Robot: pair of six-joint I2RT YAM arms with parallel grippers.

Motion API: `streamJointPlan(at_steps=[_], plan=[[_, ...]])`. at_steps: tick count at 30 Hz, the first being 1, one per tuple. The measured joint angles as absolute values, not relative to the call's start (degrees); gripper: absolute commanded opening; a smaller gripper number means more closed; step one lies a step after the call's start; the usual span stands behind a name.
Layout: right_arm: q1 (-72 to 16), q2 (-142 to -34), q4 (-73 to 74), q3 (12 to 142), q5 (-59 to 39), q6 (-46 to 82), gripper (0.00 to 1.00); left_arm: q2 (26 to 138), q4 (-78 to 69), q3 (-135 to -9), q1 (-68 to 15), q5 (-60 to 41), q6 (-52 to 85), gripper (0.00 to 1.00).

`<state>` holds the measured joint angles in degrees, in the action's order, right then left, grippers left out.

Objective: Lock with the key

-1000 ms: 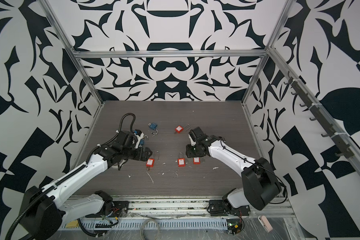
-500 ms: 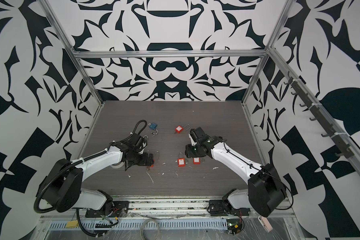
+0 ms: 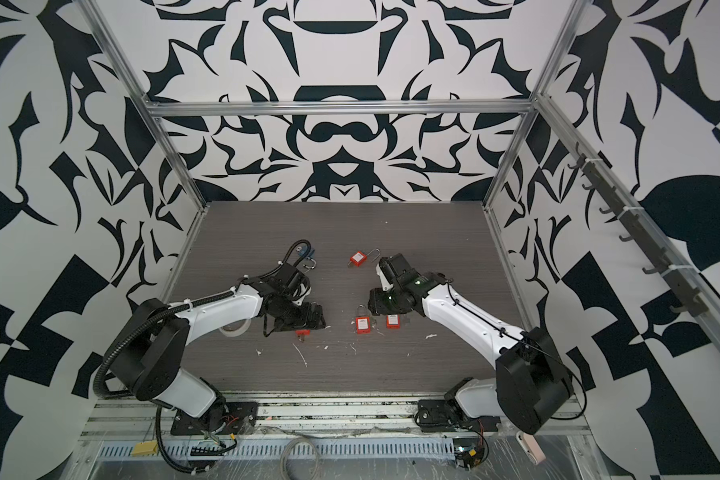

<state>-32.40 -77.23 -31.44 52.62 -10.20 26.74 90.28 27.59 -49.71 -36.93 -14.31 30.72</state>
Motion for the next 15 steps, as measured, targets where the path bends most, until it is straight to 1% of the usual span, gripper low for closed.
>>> streamJointPlan(at_steps=[6,11,15], plan=[[-32.40,-76.75,-31.46,52.49,-10.48,26.09,0.55,90.28,26.57,-51.07,-39.72,-17.69,32.21,0.99],[-32.40,-76.82,-32.95,52.93,-10.44,24.84,0.55,90.28,23.99,-52.27,-39.77,-21.23,31.92,0.99],[-32.56,-76.93,-34.81,54.76,-10.26,24.14,0.55,88.33,23.59,-52.58,-38.06,-22.24,31.22,0.99]])
